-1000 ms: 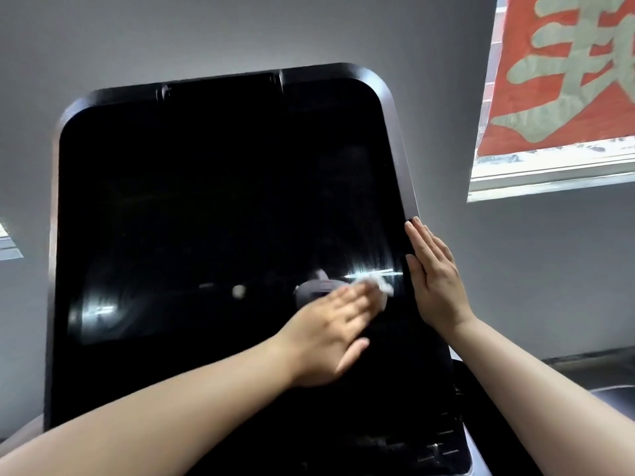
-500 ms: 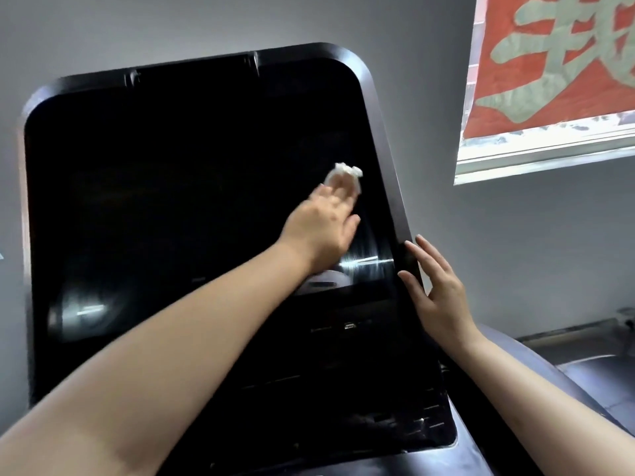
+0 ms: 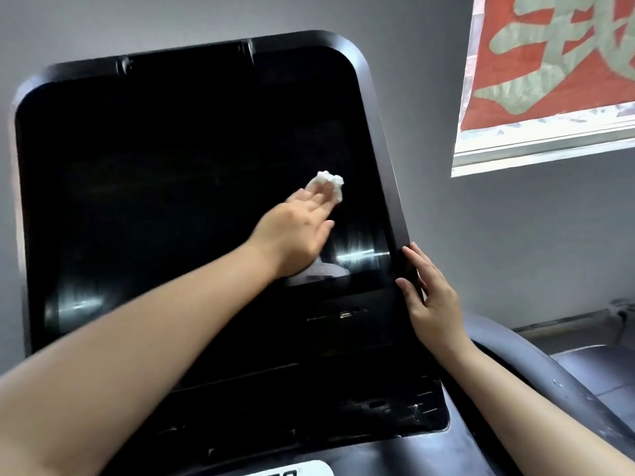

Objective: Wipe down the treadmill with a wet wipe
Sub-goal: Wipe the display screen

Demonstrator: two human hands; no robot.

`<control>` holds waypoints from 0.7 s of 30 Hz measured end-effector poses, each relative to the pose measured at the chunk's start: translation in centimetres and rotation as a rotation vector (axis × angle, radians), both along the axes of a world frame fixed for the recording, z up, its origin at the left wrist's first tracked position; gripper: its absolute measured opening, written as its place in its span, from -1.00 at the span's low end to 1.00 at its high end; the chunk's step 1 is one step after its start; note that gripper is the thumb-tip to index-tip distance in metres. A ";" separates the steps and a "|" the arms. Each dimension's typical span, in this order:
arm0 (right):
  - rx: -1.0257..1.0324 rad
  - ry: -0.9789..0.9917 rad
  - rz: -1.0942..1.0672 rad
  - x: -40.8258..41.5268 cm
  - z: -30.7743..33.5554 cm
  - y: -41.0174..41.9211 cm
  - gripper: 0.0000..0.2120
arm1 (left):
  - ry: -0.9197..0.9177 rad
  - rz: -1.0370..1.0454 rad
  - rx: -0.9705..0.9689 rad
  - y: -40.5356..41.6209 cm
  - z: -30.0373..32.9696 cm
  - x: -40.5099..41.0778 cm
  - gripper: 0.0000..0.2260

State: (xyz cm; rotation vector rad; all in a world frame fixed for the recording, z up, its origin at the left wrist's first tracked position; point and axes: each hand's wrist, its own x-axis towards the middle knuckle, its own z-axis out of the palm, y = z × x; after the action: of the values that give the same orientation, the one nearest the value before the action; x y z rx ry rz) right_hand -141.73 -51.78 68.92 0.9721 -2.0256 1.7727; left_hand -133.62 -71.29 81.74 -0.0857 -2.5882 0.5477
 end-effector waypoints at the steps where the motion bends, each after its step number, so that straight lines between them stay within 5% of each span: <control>1: 0.000 -0.008 0.000 0.0 0.0 0.0 -0.52 | 0.012 -0.005 0.017 1.4 -0.7 -1.0 -0.48; 6: 0.005 -0.038 0.021 0.0 0.1 0.4 -0.45 | -0.096 -0.202 0.031 5.1 -5.8 -0.1 -0.51; 13: 0.122 -0.042 0.037 1.5 -0.8 2.3 -0.42 | -0.205 -0.259 -0.183 -1.7 -5.0 6.1 -0.55; 21: 0.184 -0.104 0.027 2.5 -1.9 3.2 -0.45 | -0.007 -0.142 0.099 4.9 -5.6 -1.0 -0.53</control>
State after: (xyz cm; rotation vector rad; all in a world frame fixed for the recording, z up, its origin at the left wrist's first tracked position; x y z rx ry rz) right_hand -139.25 -48.54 67.03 0.9813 -2.2846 1.7065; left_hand -134.63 -66.35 76.10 -0.2359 -2.5867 0.3680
